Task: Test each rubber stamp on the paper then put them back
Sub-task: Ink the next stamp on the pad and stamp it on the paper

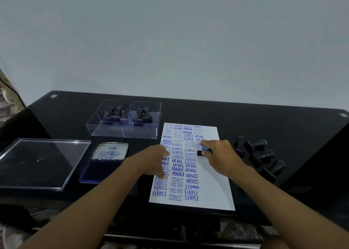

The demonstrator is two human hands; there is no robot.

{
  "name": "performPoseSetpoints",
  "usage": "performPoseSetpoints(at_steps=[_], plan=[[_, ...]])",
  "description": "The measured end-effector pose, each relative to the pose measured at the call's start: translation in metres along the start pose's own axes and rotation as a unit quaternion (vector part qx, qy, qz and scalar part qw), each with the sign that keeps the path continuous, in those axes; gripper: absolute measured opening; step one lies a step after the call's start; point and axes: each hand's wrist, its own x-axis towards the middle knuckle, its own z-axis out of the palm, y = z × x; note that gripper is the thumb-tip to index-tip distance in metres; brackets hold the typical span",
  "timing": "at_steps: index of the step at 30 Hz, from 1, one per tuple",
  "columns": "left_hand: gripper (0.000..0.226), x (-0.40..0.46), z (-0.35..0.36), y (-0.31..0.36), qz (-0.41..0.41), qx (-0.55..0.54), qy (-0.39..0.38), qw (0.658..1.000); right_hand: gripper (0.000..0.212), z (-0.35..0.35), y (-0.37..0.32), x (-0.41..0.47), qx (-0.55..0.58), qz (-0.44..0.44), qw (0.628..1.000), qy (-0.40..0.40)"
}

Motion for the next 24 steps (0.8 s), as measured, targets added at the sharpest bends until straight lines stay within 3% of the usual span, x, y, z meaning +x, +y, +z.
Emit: performPoseSetpoints(at_steps=[13,19,24], plan=[[0.088,0.001,-0.001,0.002,-0.003,0.009,-0.005,1.0,0.014,-0.011,0.001,0.035,-0.071,0.028,0.995,-0.059],[0.086,0.002,0.0,0.004,-0.012,0.021,-0.011,1.0,0.041,-0.005,-0.001,0.012,-0.014,0.011,1.0,-0.023],[0.075,0.0,-0.003,0.011,-0.009,0.049,-0.027,0.998,0.012,-0.017,-0.007,0.023,-0.015,0.046,0.998,-0.042]])
